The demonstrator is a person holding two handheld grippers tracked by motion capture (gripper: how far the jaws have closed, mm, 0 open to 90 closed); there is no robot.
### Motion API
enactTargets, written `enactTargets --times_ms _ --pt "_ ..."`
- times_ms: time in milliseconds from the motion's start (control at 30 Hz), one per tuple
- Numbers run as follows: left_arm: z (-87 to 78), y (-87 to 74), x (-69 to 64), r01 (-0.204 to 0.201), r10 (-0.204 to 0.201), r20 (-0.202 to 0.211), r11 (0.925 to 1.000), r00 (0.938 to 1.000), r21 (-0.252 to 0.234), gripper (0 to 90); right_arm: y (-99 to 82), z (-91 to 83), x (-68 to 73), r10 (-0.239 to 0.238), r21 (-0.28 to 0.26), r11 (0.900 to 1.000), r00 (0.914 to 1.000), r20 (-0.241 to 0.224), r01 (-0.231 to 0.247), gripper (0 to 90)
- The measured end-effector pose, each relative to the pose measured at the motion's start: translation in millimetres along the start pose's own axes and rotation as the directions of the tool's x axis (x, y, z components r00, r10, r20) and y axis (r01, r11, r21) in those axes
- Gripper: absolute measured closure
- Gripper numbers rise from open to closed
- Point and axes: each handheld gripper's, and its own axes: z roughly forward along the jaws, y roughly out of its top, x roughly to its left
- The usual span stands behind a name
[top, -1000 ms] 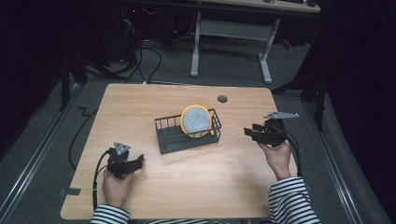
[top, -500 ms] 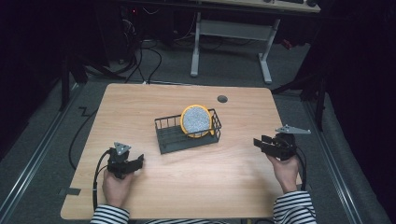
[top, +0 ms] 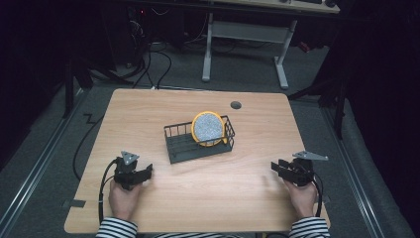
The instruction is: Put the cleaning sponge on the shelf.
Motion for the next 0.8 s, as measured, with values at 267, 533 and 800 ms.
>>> enactTargets --times_ms 267,533,800 --pt "0.1 0.0 -0.1 -0.001 0.001 -0.001 1.0 1.0 0.0 29.7 -16.9 6.2 3.6 -0.032 -0.006 0.9995 0.9968 0.073 0.032 52.2" --pt "0.1 0.0 -0.4 -0.003 0.003 -0.003 1.0 1.0 0.001 29.7 -25.9 13.2 5.5 -0.082 0.026 0.9965 0.9885 0.127 0.079 48.3" --pt "0.1 0.0 -0.2 -0.002 0.002 -0.002 1.0 1.0 0.0 29.5 -27.7 13.9 7.8 -0.115 0.031 0.9933 0.9831 0.143 0.111 44.7"
